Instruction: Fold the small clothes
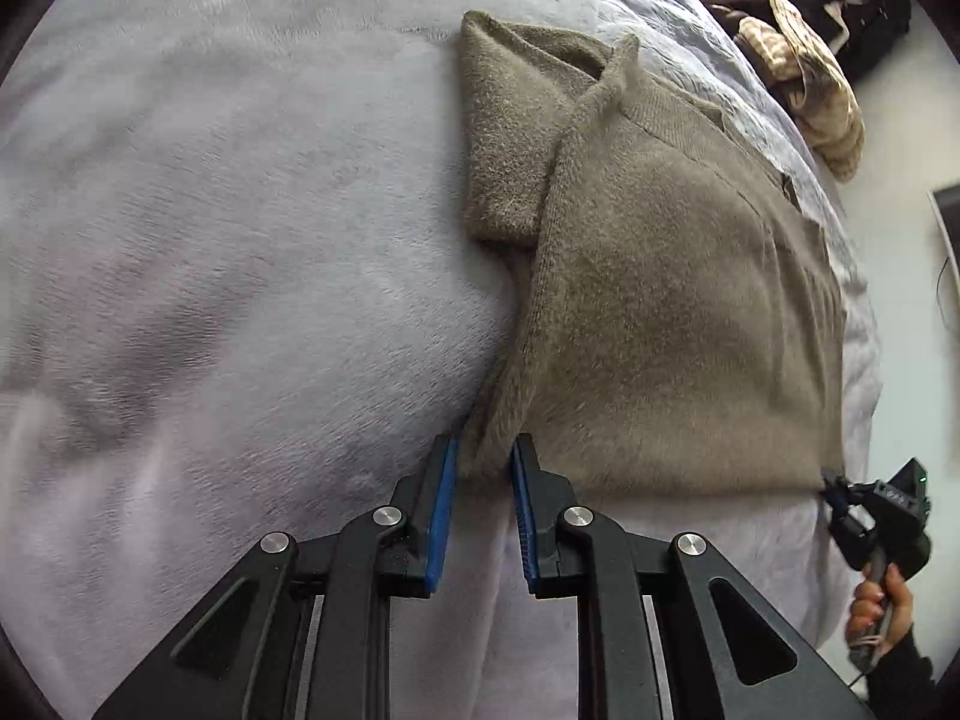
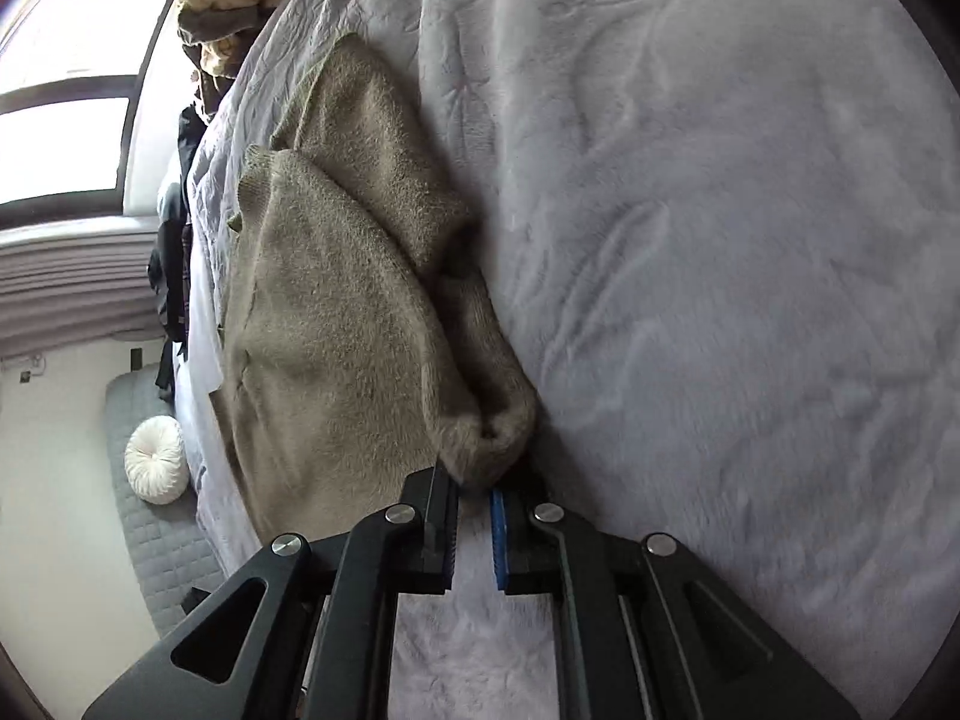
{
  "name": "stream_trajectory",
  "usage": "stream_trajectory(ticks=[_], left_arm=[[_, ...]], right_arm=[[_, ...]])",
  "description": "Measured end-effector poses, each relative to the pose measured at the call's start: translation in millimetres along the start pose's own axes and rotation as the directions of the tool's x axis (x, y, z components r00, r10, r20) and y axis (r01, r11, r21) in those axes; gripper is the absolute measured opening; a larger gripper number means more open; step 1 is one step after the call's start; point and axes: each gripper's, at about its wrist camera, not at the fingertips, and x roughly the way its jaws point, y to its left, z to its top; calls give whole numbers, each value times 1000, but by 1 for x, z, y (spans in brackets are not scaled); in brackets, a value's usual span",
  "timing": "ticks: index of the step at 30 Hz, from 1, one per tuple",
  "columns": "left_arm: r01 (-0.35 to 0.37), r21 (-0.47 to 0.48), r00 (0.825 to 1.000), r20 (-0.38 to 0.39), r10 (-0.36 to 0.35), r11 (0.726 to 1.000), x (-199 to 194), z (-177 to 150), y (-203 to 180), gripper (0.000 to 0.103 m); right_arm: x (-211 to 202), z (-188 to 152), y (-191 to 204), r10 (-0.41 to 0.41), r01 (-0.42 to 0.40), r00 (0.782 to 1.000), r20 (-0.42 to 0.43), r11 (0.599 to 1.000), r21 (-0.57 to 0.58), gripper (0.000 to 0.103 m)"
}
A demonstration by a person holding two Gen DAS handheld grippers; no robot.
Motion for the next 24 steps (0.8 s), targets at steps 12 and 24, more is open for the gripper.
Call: stream_trajectory(ticks=[12,24], left_arm=[[-32,26,999,11,32,999,-25,-9,3,21],[-135,-27,985,105,137,991,-45,-12,40,99]], right_arm=[[43,-74,103,12,-68,977,-215,964,-258,13],[170,-95,261,-102,-50,967,-233,823,-567,13]])
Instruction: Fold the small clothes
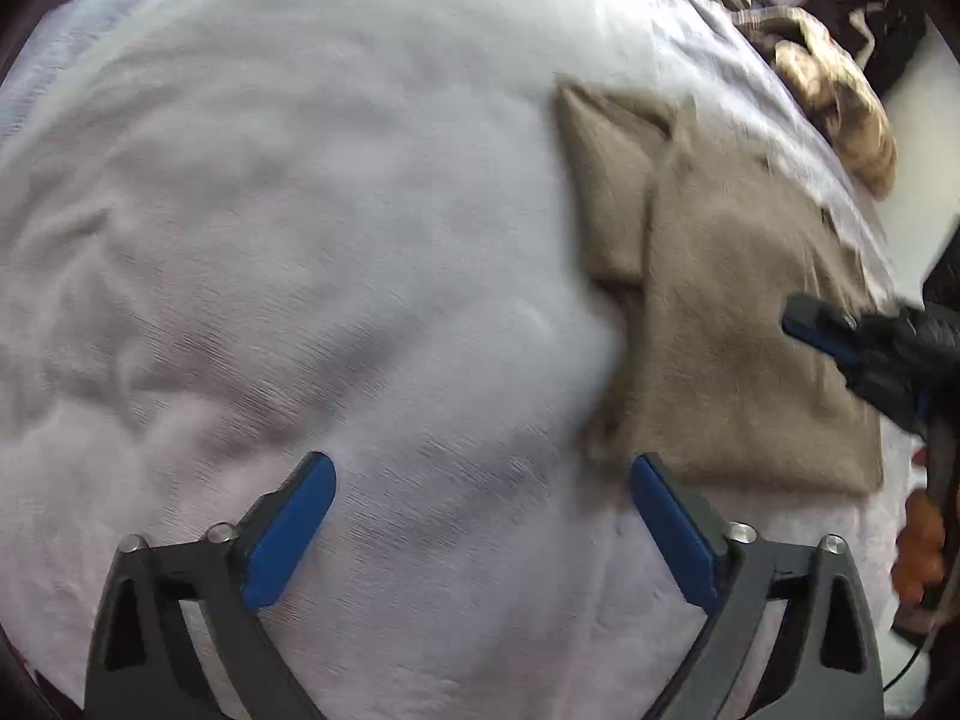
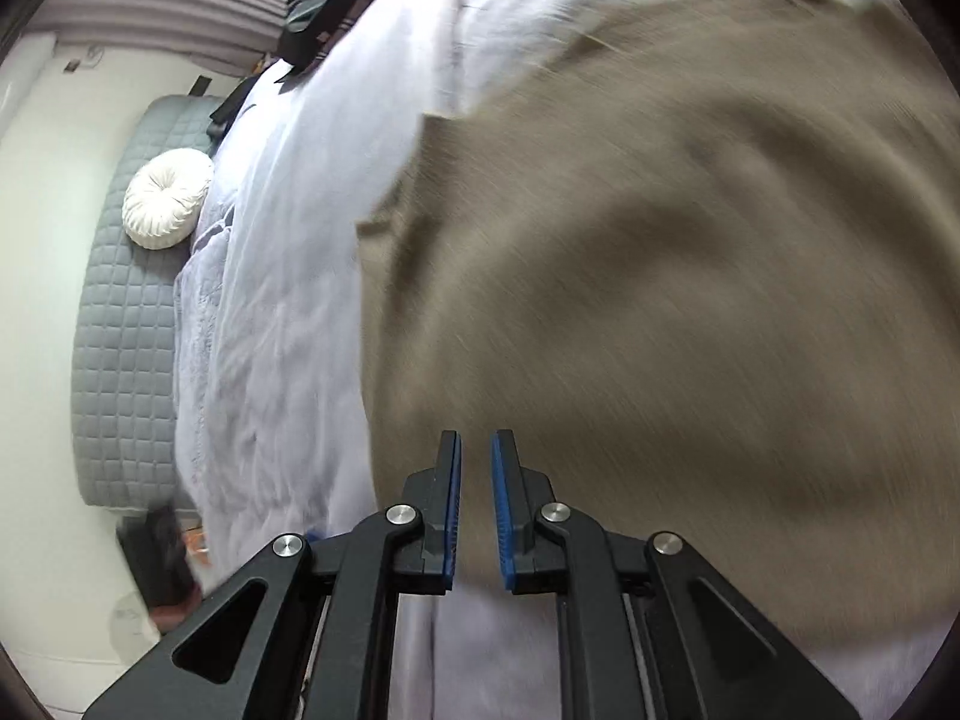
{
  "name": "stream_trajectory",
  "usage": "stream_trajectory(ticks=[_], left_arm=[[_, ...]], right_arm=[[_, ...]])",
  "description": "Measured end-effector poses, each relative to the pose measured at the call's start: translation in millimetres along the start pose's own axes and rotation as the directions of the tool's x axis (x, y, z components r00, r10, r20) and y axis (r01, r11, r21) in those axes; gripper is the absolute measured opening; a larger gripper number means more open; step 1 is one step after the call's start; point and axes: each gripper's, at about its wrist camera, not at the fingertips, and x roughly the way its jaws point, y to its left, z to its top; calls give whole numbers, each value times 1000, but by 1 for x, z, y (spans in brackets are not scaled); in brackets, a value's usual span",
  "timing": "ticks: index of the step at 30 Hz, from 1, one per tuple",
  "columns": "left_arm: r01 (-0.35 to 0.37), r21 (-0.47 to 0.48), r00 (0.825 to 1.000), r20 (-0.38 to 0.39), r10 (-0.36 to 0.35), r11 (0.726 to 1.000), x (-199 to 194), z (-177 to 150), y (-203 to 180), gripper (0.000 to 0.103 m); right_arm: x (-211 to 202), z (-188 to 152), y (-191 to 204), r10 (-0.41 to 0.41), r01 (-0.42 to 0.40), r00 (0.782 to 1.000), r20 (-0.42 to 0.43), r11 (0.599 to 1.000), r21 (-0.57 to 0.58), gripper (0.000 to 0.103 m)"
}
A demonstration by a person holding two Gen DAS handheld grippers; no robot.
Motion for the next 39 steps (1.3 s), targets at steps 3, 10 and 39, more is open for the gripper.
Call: stream_trajectory(ticks=[3,10,39], left_arm=[[-20,-21,1000,10,20,1000,0,0,16,99],[-88,-92,995,31,91,992,6,4,44,99],[8,-13,970,244,-5,1000,-36,23,25,100]], right_arm=[[18,23,21,-50,51,999,23,997,-56,13],[75,19,60,-214,207,977,-11,954,-216,13],[58,-86,-29,308,-285,951,7,869,404,9]])
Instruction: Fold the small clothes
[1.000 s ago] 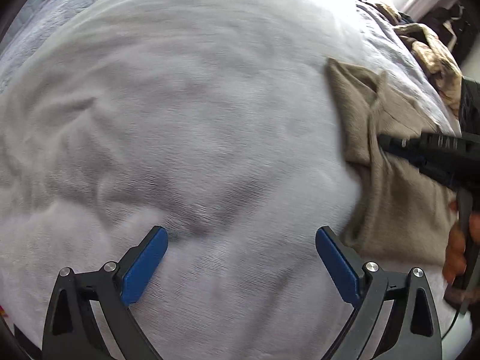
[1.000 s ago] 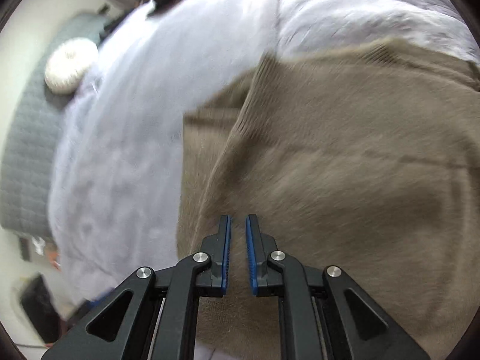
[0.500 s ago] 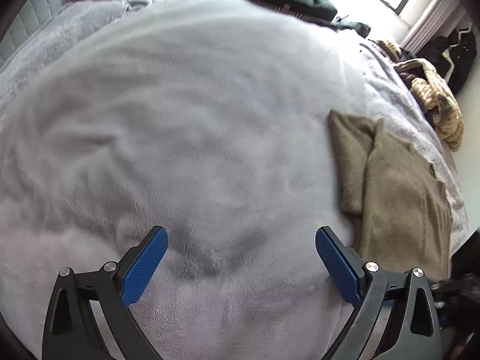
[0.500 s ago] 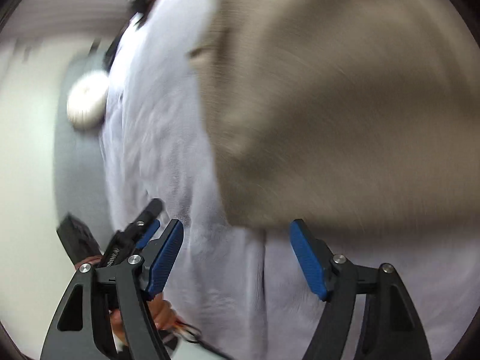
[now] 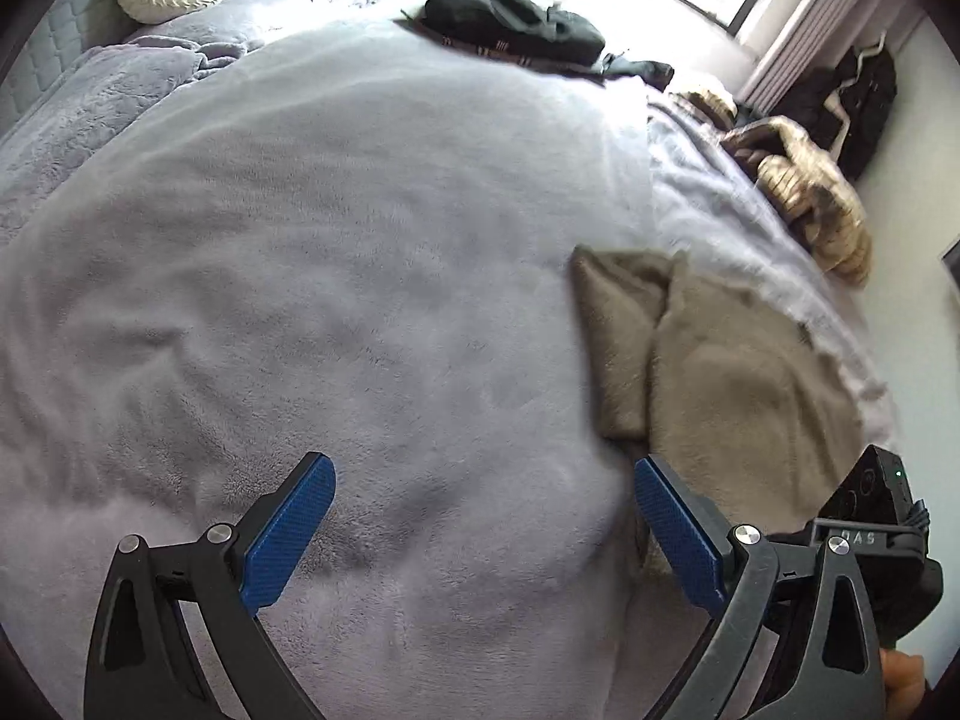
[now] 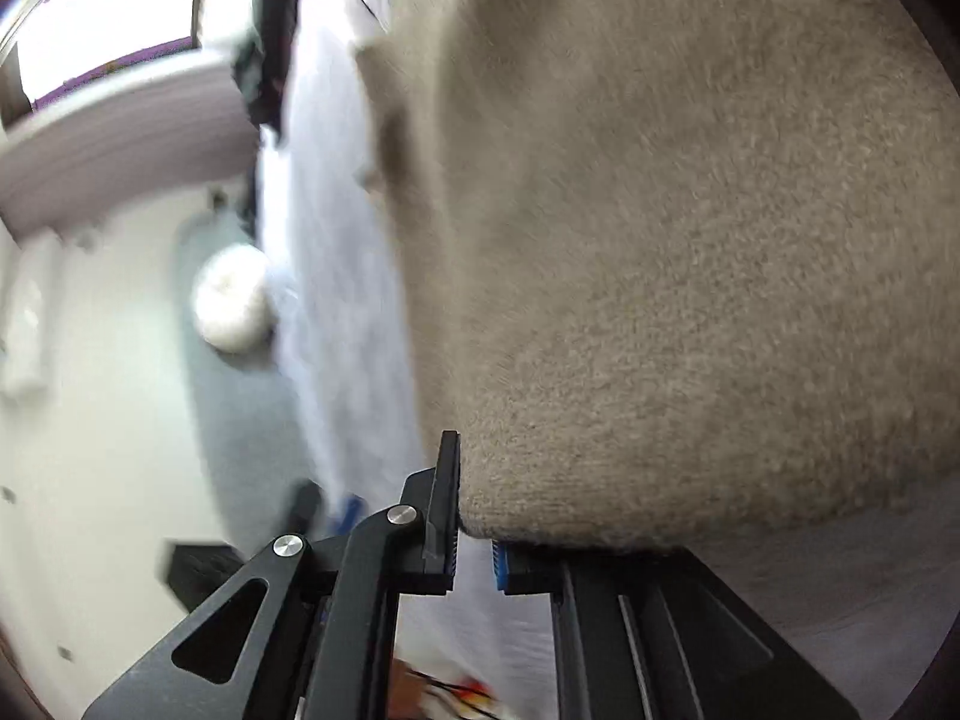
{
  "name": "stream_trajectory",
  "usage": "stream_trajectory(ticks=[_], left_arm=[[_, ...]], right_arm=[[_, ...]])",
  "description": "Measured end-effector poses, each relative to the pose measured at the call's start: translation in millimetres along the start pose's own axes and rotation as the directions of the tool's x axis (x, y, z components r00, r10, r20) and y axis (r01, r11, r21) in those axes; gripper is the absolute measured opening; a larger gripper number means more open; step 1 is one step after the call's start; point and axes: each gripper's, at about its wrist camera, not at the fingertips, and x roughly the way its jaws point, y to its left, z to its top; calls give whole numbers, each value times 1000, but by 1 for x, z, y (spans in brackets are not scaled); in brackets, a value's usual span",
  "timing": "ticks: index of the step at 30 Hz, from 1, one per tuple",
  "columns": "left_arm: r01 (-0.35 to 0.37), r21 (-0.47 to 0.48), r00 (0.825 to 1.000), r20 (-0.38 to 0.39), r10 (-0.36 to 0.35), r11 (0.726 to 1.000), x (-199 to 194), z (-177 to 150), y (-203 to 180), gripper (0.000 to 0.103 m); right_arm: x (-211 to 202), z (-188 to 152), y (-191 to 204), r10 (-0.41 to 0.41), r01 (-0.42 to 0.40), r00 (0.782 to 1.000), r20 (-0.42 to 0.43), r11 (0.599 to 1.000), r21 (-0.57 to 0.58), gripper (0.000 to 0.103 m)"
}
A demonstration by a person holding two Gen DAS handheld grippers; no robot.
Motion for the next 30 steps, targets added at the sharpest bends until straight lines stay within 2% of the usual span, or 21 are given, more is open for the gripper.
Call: stream_trajectory(ticks=[2,6,9,12,16,25,27,29,30], left_arm=[[-29,23,998,-54,31,999,13,-2,-3,100],[-9,27,990,-138,12,1000,30,-4,-7,100],[11,15,986,-165,-9,1000,36,-3,-9,100],[20,-6,983,-183,-21,1000,39,-3,-11,100],[18,0,978,-208,-18,1000,45,0,-16,100],[38,28,959,-282,-29,999,55,2,-32,100],[34,50,955,-295,-18,998,57,1,-37,100],[35,62,951,-307,-14,997,58,1,-40,100],[35,65,950,-311,-13,997,58,2,-41,100]], right_arm=[[8,1,-16,-60,60,998,-24,998,26,9],[13,3,-18,-99,100,995,-28,995,29,13],[17,-2,-1,-180,175,980,-87,983,-60,15],[13,-10,11,-277,254,952,-131,953,-168,16],[-4,-13,25,-285,258,953,-101,941,-218,16],[-50,-8,20,-268,262,963,-16,952,-156,16],[-62,-12,14,-259,256,966,-5,957,-137,23],[-65,-11,12,-249,249,968,10,962,-113,48],[-63,-14,15,-240,240,971,15,965,-108,50]])
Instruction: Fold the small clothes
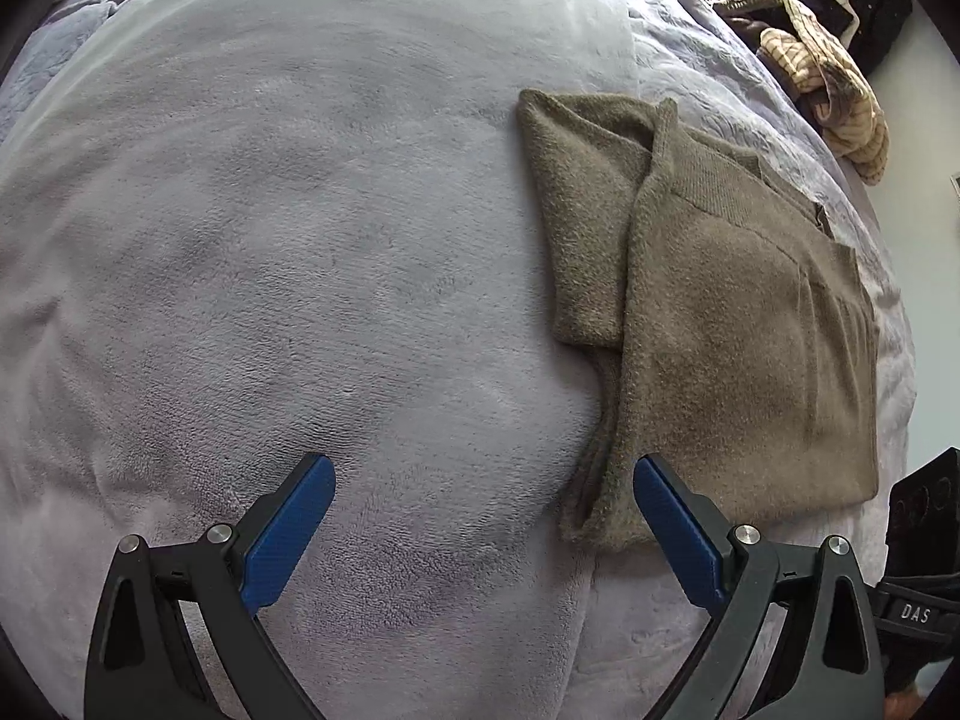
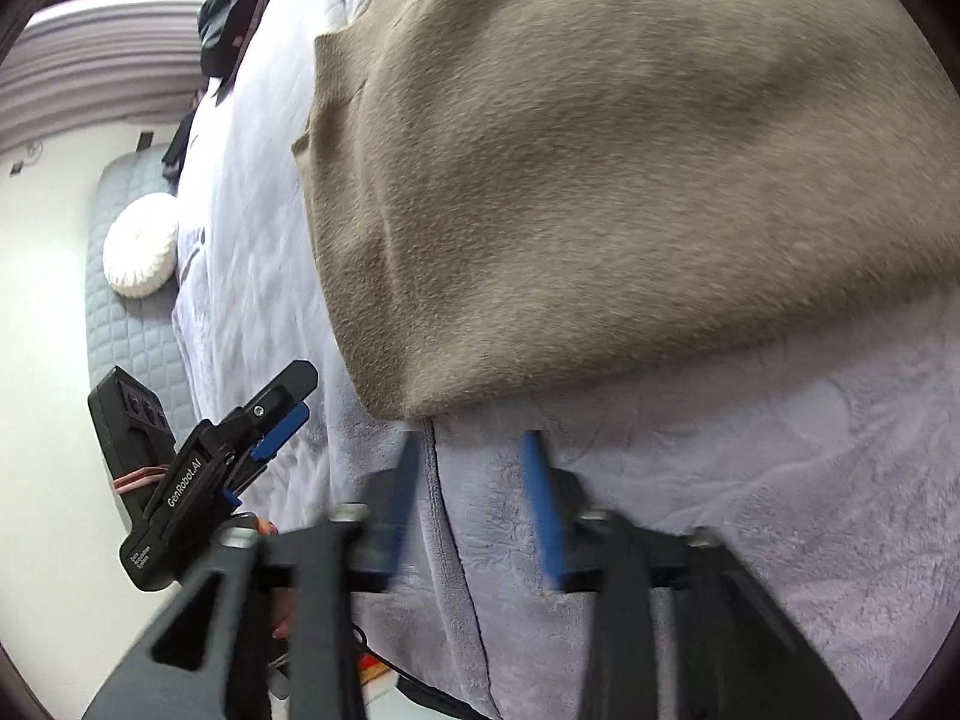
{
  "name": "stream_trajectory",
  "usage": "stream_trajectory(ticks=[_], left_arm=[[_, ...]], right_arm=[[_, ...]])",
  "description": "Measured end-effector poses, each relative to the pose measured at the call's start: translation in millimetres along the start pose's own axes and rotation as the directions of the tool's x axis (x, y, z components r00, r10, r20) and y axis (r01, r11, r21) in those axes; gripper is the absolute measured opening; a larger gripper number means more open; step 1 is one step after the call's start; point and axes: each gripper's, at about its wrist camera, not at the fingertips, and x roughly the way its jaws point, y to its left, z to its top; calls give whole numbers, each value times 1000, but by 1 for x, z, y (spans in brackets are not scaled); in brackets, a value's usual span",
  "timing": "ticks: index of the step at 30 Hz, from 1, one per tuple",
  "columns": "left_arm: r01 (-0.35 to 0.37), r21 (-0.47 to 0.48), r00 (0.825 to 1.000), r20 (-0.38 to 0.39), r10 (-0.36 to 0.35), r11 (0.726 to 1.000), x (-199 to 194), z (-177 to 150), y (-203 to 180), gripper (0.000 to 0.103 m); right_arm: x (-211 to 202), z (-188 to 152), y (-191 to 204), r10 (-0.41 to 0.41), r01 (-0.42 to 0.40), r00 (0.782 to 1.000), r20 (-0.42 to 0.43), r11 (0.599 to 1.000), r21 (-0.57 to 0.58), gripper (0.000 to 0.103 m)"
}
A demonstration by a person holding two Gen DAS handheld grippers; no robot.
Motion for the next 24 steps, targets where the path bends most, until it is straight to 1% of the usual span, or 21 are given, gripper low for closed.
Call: stream_trajectory(ticks=[7,8,14,19,21,23,24], left_arm=[[-20,31,999,-31,21,999,4,2,-6,100],[-24,35,999,-36,25,999,5,1,-7,100],[-12,28,998,-62,14,1000,12,5,-6,100],[67,-14,993,-96,-68,998,19,12,1,100],[131,-40,985,-105,-135,991,22,17,4,100],[185,-68,975,-110,-192,980,26,21,8,100],[200,-75,972,-111,-208,977,27,23,9,100]], right_arm=[[10,-6,-13,61,-63,998,28,996,57,50],[9,-7,-21,75,-77,997,34,994,72,50],[14,-7,-35,145,-157,985,88,977,144,52],[19,-2,-48,205,-231,968,146,953,196,53],[22,0,-49,225,-256,961,163,945,203,53],[26,3,-50,261,-298,947,187,931,211,54],[27,5,-50,276,-316,941,198,925,213,55]])
